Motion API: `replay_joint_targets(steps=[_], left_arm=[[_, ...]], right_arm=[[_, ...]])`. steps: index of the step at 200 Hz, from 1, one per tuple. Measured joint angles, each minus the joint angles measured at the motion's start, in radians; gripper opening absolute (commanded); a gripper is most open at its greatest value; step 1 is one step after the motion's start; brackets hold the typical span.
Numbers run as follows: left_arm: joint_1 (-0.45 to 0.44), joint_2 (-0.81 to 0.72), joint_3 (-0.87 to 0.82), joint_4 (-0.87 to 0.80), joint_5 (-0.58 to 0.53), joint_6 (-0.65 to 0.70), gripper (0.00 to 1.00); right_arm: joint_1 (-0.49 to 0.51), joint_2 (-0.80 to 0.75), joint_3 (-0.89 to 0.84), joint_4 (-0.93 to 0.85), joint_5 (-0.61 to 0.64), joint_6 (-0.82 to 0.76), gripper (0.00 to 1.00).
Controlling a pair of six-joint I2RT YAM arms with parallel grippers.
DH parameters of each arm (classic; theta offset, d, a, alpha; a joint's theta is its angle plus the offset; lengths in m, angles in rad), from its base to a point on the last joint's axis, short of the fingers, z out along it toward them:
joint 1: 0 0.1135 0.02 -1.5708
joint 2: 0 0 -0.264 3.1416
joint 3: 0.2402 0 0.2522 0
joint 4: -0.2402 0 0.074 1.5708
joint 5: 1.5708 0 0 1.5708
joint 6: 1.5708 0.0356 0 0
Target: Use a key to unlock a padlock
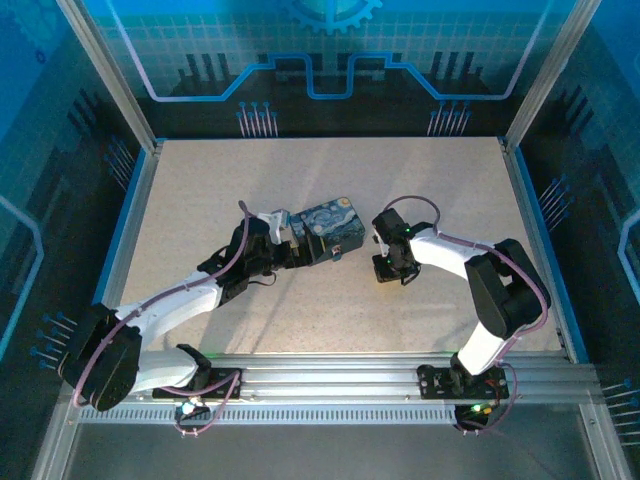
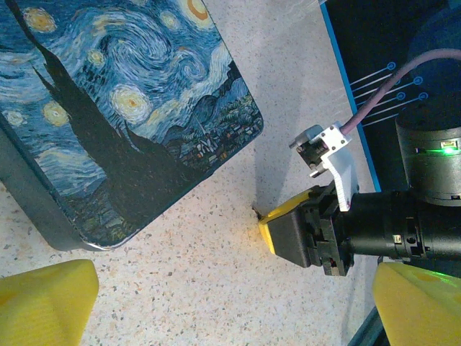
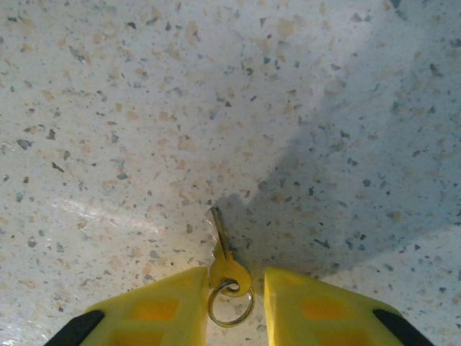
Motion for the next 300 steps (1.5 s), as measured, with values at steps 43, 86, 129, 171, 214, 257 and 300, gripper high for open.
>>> replay_joint_targets(steps=[43,86,129,171,214,257,300], left_arm=[[0.0,0.0,0.0,0.0,0.0,0.0,0.99],[0.0,0.0,0.0,0.0,0.0,0.0,0.99],[0.0,0.0,0.0,0.0,0.0,0.0,0.99],[0.0,0.0,0.0,-0.003,0.0,0.0,0.99],[0.0,-0.001,0.0,-0.008,0.0,0.0,0.99],[0.001,-0.031,0.0,-0.016,0.003,-0.019,0.99],[0.01,-0.1,-0.001,0.017,0.051,-0.053,0.87]], right_arm=[[0.0,0.0,0.0,-0.002,0.004,0.0,0.21],[0.0,-0.005,0.0,-0.002,0.0,0.0,0.18],[0.004,-0.011,0.0,-0.003,-0.005,0.0,0.14],[0.008,-0.024,0.0,-0.003,-0.023,0.0,0.08],[0.008,-0.034,-0.007,0.005,-0.048,0.0,0.05],[0.002,-0.09,-0.064,0.089,-0.161,-0.001,0.04],[-0.047,-0.211,-0.156,0.267,-0.396,-0.005,0.02]])
